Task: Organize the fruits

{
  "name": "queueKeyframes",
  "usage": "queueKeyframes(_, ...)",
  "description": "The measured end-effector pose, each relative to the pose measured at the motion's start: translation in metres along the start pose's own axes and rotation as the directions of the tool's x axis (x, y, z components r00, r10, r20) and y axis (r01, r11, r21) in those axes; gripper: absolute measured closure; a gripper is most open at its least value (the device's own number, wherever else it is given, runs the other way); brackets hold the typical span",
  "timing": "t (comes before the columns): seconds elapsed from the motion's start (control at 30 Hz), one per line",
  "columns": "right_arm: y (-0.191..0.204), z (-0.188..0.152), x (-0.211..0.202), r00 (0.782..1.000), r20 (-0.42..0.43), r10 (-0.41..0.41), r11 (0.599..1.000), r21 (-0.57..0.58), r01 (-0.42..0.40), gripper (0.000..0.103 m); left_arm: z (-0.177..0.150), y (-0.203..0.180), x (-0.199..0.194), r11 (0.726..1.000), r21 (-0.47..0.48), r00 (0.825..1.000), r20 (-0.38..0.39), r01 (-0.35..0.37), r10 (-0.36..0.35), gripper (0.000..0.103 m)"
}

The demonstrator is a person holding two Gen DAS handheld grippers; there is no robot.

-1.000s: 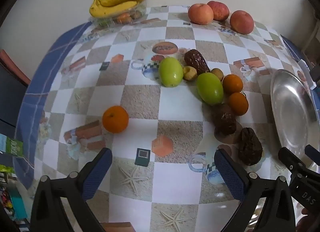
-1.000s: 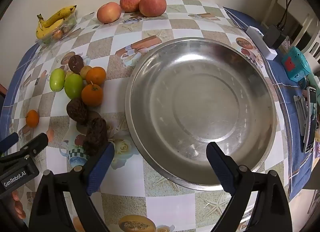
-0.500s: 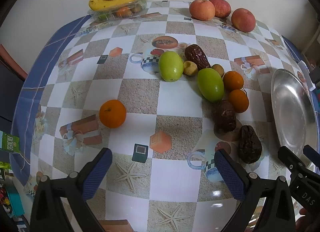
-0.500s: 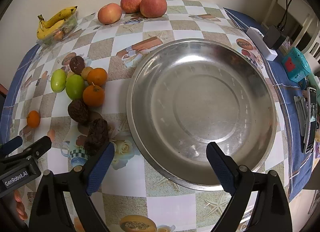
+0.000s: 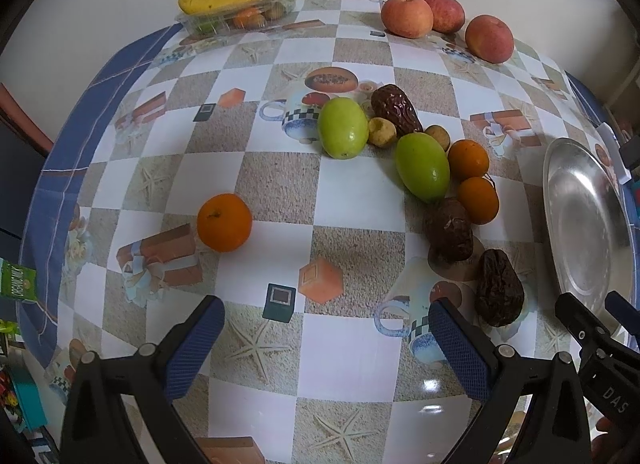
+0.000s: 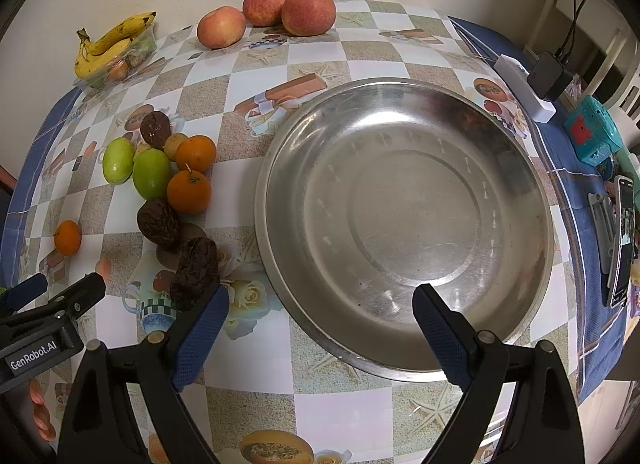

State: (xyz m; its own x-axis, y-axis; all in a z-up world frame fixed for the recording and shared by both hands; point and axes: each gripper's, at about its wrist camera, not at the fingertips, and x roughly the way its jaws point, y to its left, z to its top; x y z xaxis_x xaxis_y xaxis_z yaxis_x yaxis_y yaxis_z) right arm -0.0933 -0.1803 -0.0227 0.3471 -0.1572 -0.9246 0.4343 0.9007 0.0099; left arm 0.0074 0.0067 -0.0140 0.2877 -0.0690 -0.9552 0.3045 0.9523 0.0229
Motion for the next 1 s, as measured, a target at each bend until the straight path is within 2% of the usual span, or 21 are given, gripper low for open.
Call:
queueKeyframes(0.77,0.001,-0.0002,0.0006,1.0,0.0,0.0,1.0,0.0,0.0,0.01,-0.0013,0.0015,0.002,1.0,-0.008,1.0,-0.008,0.006,-0.006,0.0)
queueKeyframes(1.0,0.0012,-0.0001,0.0007,1.0,-0.001,0.001,1.0,0.0,-0.001,0.01,-0.0007,0.0026,0.0037,0.998,-0.028,0.998,-0.031,0.047,-0.048,0.0)
